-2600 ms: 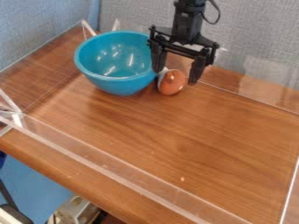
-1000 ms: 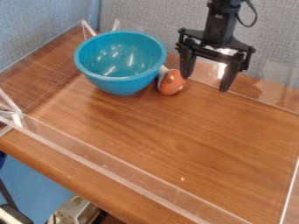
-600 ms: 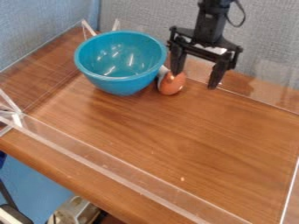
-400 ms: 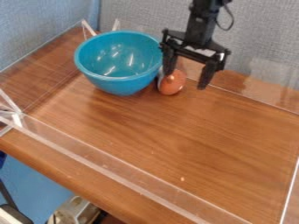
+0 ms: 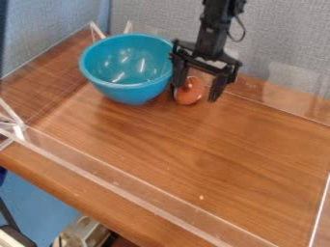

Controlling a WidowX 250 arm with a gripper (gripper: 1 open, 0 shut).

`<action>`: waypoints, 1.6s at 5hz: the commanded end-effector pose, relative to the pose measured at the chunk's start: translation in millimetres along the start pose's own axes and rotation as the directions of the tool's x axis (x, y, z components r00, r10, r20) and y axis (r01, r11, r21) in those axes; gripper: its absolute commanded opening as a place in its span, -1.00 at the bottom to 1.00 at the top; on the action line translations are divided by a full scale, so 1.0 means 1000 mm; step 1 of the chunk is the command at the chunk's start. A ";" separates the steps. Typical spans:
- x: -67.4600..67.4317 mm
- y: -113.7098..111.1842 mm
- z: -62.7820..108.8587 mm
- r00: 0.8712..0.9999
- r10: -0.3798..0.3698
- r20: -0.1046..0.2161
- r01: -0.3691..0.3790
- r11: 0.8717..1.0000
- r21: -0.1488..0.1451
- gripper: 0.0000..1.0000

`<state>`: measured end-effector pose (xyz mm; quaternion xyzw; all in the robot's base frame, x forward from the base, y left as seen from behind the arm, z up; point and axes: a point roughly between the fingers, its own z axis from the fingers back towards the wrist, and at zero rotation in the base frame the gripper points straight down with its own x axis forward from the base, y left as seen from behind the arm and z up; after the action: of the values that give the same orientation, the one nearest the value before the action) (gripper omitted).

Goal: Put the mushroom in the blue bowl

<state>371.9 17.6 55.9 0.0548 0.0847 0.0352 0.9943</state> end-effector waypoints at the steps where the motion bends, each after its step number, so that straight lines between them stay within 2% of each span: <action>1: 0.014 0.021 0.013 0.998 0.032 0.054 -0.032 0.999 -0.004 1.00; 2: 0.023 0.026 0.004 0.999 0.029 0.042 -0.028 1.000 -0.005 1.00; 4: 0.030 0.029 -0.011 0.999 0.029 0.020 -0.029 1.000 -0.008 1.00; 5: 0.031 0.028 -0.015 0.999 0.033 0.014 -0.032 0.999 -0.011 -1.00; 8: 0.030 0.018 -0.017 0.999 0.037 0.007 -0.036 0.999 -0.019 -1.00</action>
<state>390.7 51.3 29.5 0.0539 0.0974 0.0639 0.9917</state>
